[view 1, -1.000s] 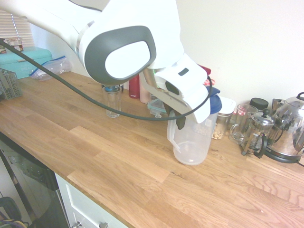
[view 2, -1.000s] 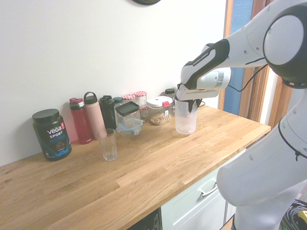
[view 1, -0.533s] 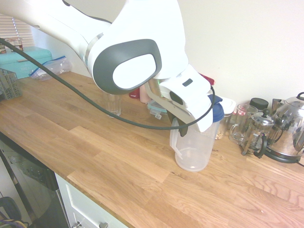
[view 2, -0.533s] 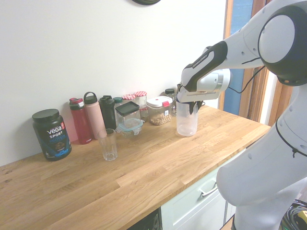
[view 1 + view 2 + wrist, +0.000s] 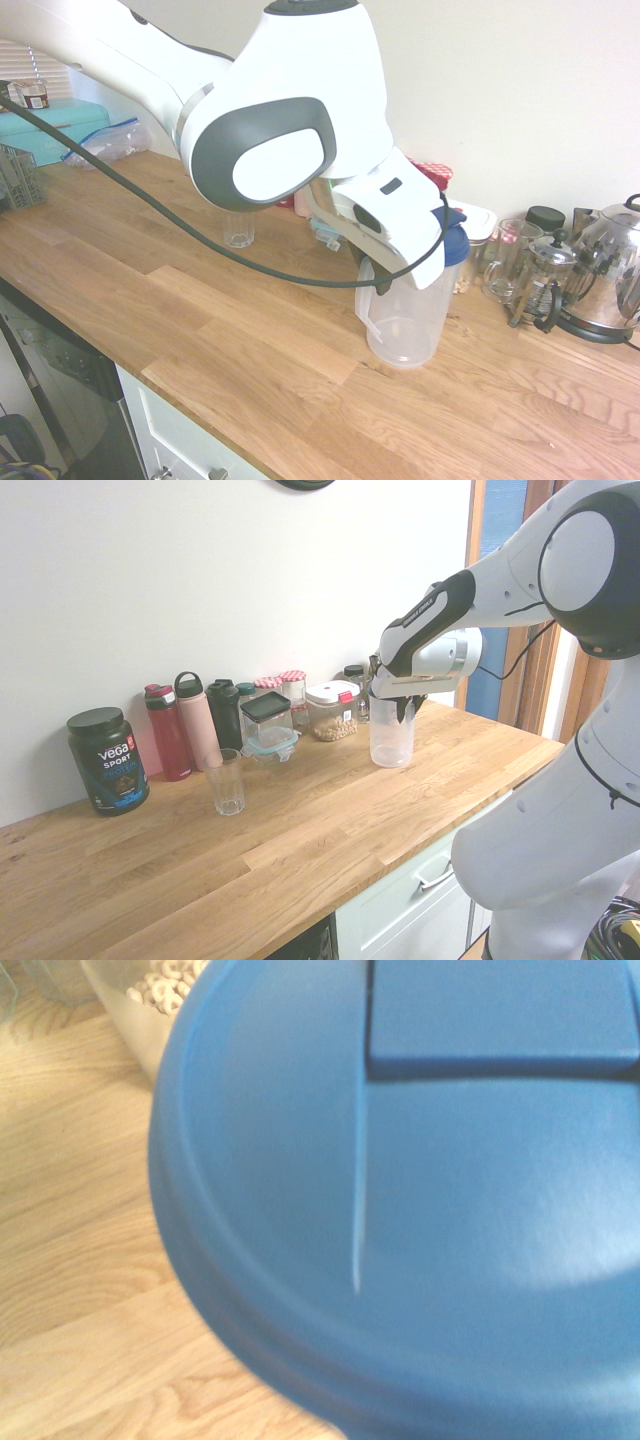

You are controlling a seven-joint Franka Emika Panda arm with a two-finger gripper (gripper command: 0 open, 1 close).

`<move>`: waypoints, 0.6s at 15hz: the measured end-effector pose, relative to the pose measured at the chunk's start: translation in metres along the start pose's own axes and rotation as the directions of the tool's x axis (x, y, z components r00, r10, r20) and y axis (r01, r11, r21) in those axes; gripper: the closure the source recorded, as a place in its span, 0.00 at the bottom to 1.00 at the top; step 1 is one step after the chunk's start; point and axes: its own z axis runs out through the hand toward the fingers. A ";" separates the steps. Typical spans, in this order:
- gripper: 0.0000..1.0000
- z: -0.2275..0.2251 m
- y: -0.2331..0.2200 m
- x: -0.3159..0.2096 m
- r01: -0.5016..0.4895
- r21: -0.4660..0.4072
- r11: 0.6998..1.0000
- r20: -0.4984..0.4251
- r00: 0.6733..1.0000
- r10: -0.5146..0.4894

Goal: Pour me some water

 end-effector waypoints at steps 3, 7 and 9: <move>0.00 -0.003 0.000 0.000 0.000 0.006 1.000 -0.005 1.000 0.000; 0.00 -0.015 0.006 -0.003 0.015 -0.036 0.999 0.024 1.000 -0.014; 0.00 -0.024 0.017 -0.012 0.031 -0.135 0.990 0.106 0.994 -0.016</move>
